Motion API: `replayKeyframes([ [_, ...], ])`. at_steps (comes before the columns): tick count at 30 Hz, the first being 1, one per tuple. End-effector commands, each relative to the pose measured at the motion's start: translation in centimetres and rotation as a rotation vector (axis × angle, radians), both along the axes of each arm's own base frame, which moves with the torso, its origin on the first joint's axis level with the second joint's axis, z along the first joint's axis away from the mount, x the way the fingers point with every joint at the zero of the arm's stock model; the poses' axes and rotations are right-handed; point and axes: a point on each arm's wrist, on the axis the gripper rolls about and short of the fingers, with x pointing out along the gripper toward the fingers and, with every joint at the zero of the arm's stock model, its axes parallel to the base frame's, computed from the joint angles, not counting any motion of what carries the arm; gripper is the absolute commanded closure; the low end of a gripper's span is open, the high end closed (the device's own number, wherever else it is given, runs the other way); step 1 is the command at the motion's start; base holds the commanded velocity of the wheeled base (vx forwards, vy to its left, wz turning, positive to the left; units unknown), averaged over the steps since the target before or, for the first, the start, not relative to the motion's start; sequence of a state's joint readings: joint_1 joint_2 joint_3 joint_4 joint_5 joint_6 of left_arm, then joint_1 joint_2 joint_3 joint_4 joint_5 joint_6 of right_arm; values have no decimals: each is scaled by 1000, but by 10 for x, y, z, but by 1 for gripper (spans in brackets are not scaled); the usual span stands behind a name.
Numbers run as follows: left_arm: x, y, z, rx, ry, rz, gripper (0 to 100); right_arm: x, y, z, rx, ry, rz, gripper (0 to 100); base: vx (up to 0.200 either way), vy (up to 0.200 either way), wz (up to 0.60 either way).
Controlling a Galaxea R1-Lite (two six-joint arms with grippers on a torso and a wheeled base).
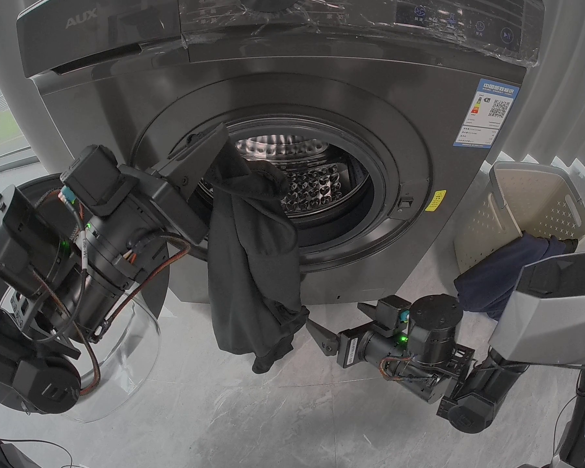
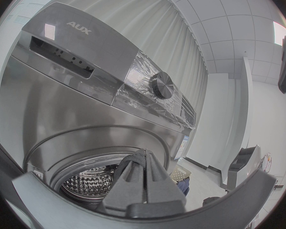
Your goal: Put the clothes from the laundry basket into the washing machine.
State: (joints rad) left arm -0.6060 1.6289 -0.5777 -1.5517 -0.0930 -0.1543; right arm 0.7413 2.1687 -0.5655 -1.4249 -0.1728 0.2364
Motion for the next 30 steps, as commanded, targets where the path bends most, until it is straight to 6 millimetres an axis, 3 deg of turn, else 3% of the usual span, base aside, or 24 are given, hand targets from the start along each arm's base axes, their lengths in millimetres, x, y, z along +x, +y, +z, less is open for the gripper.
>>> replayKeyframes([
  [1, -1, -1, 1, -2, -2, -5, 100, 7, 9, -24, -36, 28, 21, 0, 0, 0, 0],
  [7, -2, -1, 1, -2, -2, -7, 100, 16, 17, -41, -52, 36, 41, 0, 0, 0, 0],
  [11, -3, -3, 0, -1, 0, -15, 100, 32, 25, -51, -61, 3, 55, 0, 0, 0, 0],
  [30, -2, -3, -1, 3, 3, -7, 100, 82, 41, -76, -36, -86, 39, 0, 0, 0, 0],
])
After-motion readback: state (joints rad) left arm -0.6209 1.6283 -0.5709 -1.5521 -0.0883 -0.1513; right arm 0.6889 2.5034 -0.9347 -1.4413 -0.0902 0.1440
